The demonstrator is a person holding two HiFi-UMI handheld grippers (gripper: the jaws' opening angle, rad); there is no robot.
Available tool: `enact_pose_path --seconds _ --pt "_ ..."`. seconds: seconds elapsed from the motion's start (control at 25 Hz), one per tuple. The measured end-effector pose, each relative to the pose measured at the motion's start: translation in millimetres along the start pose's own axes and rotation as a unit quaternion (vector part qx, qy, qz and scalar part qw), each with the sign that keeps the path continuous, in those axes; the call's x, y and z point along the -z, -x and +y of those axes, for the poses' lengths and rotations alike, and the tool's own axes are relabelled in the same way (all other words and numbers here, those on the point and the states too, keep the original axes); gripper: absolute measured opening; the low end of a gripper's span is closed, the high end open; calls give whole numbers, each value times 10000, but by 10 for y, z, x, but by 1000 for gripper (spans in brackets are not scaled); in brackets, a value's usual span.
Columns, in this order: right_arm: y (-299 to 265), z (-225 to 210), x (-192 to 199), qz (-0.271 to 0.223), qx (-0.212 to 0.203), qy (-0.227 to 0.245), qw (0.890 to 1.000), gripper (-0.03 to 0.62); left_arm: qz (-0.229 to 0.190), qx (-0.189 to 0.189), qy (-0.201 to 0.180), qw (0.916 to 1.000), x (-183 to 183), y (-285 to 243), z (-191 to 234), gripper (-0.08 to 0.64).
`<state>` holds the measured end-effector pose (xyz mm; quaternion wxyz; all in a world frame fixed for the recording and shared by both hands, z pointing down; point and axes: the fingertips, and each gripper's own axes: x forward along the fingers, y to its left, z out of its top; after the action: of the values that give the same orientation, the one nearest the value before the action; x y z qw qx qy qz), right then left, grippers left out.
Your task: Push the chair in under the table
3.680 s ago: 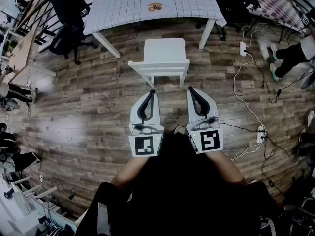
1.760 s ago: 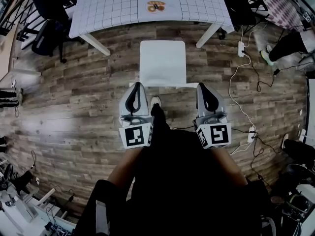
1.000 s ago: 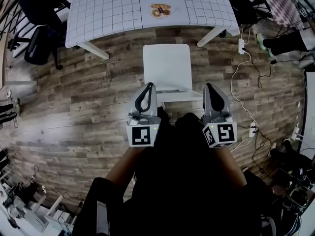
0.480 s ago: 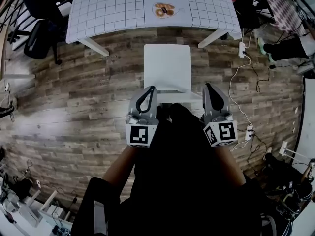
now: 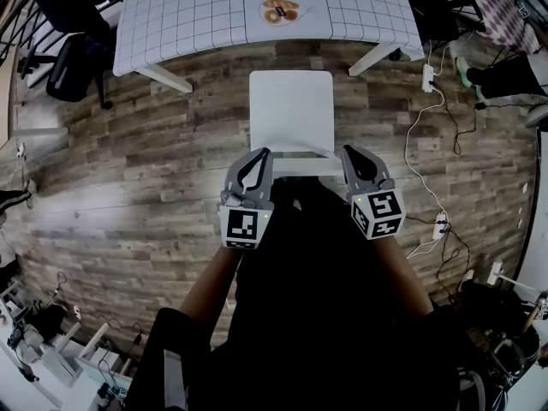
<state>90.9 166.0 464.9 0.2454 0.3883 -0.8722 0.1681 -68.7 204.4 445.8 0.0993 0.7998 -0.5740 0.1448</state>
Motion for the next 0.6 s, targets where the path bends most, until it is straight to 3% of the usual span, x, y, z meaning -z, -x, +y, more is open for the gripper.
enact_pose_path --seconds 0.08,0.16,0.32,0.48,0.6 --pt "-44 -14 149 270 -137 363 9989 0 223 156 -124 9996 111 -77 -110 17" --pt "-103 8 303 543 -352 651 9958 59 524 372 -99 9979 260 -147 -193 73" --pt "-239 35 623 1003 -880 957 9864 80 1199 666 -30 9905 604 -262 -257 118" --pt "-334 166 1026 1684 -1797 1280 9607 101 2023 920 81 9750 988 -384 -293 165" --pt "-393 161 1304 2084 -1953 1808 9411 111 2309 1197 -99 9655 1146 -432 -390 199"
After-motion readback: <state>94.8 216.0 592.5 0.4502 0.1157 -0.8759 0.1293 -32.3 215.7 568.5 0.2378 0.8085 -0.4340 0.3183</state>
